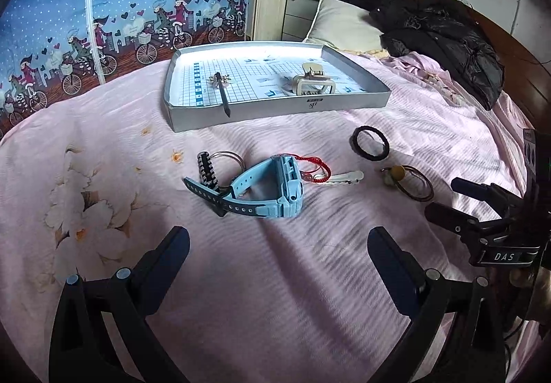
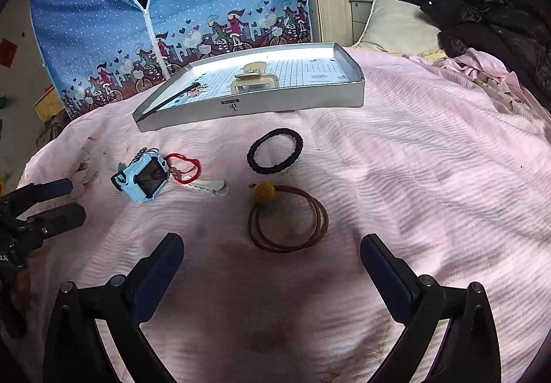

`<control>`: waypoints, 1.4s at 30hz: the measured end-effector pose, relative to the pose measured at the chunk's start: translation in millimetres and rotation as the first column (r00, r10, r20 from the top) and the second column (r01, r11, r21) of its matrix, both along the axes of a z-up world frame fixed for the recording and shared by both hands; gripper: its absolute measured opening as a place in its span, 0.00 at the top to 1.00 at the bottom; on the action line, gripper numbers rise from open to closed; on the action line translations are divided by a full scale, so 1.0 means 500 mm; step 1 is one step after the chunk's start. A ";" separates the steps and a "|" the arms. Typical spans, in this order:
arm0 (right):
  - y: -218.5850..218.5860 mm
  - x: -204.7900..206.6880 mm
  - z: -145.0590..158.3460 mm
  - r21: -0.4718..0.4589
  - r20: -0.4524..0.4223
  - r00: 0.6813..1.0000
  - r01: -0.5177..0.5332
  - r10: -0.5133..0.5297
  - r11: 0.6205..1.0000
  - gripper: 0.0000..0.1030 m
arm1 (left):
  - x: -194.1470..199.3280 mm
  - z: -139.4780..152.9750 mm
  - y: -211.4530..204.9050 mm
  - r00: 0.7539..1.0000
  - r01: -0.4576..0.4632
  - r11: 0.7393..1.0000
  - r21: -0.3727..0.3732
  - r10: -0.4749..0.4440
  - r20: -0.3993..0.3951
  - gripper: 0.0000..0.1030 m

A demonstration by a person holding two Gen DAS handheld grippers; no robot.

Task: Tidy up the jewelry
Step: 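Grasp the brown hair ties with right tool while left tool grasps the blue watch, then carry the hair ties into the tray with right tool while left tool places the blue watch there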

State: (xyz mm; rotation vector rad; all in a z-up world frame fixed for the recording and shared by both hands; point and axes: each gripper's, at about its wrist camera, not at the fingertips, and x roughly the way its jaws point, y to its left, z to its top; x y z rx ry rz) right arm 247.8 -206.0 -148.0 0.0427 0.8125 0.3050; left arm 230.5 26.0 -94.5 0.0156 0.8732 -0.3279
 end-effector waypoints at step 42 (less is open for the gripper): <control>0.045 0.082 -0.040 0.022 -0.077 0.996 -0.044 0.045 0.999 0.81 | 0.088 -0.052 -0.010 0.991 0.098 0.985 -0.139 -0.110 -0.080 0.86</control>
